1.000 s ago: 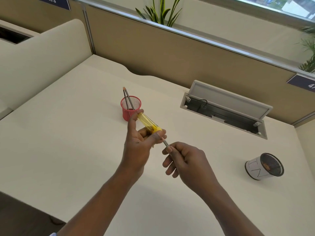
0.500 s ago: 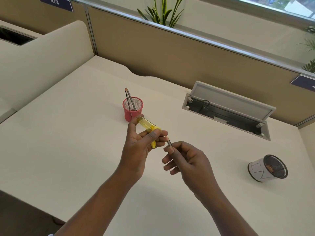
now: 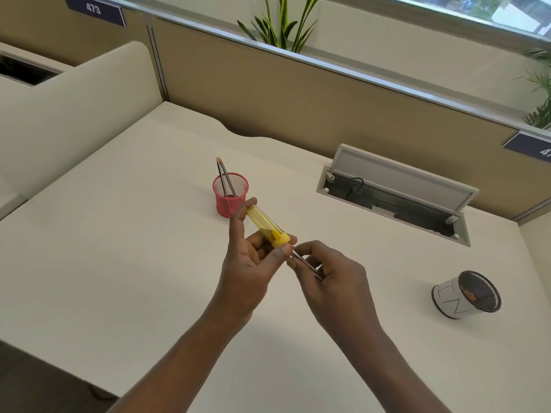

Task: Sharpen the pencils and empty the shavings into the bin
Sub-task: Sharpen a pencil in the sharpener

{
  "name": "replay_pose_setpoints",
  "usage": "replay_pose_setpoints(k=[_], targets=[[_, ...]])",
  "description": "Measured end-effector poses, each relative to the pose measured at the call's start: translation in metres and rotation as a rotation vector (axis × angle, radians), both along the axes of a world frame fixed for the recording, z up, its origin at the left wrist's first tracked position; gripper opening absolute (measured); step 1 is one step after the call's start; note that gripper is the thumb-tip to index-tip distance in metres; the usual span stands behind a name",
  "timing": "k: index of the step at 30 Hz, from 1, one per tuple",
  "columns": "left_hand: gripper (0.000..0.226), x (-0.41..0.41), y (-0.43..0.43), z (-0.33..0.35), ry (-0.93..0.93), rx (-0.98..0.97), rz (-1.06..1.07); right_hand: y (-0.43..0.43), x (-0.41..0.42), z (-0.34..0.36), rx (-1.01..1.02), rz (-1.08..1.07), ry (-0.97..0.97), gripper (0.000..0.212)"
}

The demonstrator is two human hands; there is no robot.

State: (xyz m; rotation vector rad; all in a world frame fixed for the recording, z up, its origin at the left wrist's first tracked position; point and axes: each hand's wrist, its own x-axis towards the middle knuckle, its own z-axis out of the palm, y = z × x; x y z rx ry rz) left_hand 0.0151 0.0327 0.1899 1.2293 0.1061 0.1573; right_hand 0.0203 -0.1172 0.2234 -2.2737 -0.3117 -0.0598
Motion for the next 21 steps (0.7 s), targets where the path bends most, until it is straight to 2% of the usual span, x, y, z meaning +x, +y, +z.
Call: replay_pose_setpoints(k=[4, 6, 11, 16, 21], targets=[[0.086, -0.002, -0.003, -0.002, -0.008, 0.055, 0.036, -0.003, -0.003, -0.002, -0.032, 0.055, 0.031, 0.028], [0.086, -0.003, -0.004, -0.002, -0.013, 0.065, 0.046, -0.003, -0.004, -0.003, -0.038, 0.057, 0.033, 0.032], [0.088, -0.005, -0.010, 0.000, -0.022, 0.057, 0.079, -0.008, -0.004, -0.001, 0.043, 0.061, 0.087, 0.029], [0.085, -0.004, -0.012, 0.003, 0.003, 0.001, 0.097, -0.010, -0.004, 0.004, 0.070, 0.074, 0.058, 0.024], [0.084, 0.000, -0.009, 0.005, 0.022, -0.079, 0.143, -0.017, -0.011, 0.003, -0.093, 0.036, -0.037, 0.023]])
